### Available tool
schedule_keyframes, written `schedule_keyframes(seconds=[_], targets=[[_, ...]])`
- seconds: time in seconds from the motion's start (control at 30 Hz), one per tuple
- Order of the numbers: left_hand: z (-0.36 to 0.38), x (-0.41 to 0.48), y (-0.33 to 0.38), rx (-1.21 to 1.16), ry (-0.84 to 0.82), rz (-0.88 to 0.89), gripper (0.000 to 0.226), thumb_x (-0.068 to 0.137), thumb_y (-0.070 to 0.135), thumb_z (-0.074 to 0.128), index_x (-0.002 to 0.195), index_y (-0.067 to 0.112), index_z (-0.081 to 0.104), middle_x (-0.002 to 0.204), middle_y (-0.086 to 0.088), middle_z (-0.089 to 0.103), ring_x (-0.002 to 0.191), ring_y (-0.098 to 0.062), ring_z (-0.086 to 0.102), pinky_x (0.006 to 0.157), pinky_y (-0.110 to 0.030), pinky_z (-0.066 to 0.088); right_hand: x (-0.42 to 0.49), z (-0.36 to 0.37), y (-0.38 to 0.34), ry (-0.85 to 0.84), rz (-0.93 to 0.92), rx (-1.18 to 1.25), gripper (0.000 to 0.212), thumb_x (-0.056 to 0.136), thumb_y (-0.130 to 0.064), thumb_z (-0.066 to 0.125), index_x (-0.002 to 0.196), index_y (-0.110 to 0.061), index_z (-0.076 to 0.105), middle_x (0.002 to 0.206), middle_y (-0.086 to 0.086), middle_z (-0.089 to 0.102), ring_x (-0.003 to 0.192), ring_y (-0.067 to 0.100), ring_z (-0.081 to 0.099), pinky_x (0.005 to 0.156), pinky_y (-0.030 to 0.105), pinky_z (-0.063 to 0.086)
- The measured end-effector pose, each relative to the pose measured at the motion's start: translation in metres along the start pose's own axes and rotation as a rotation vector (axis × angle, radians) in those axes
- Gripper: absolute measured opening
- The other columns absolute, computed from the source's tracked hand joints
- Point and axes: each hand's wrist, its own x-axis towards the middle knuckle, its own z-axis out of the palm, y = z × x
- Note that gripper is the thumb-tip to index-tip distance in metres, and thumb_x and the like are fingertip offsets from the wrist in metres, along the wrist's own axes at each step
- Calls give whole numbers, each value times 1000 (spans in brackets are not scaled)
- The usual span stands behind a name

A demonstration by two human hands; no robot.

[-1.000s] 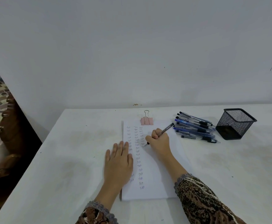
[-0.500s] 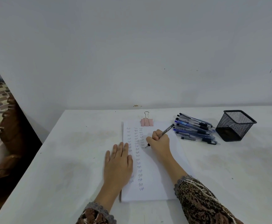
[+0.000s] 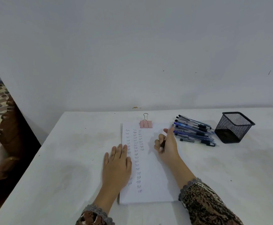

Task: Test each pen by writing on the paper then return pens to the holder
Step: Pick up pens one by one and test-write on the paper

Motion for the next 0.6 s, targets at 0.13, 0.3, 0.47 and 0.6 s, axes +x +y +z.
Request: schedule_keyframes(seconds=[0.13,0.3,0.47,0.6], targets=[[0,1,1,7,3,-3,52,100,34,16,148,23,-1,157,5,-3,145,-13,-5,117,-35,-5,0,-8,-1,-19,36,205,32,102,-34,31,87,-14,52,43,-6,37,34,8,33,37,13,29],[0,0,1,4,3,-5,52,100,34,17,149,23,1,157,6,-2,145,-13,-4,117,-35,-4,-7,-15,-9,63,29,91,21,103,-28,33,89,-16,45,41,-9,26,30,4,21,31,12,16],[2,0,1,19,-12,-10,55,96,40,8,149,23,2,157,6,0,145,-13,-3,117,-35,-3,-10,-21,-17,142,61,-13,20,103,-21,30,91,-15,45,42,-8,26,29,4,20,31,12,16],[3,1,1,15,-8,-16,61,91,42,5,149,22,4,157,6,2,145,-13,-1,117,-35,-1,-14,-33,-42,169,-10,-366,20,100,-20,38,98,-9,54,68,3,39,46,10,37,42,23,35]])
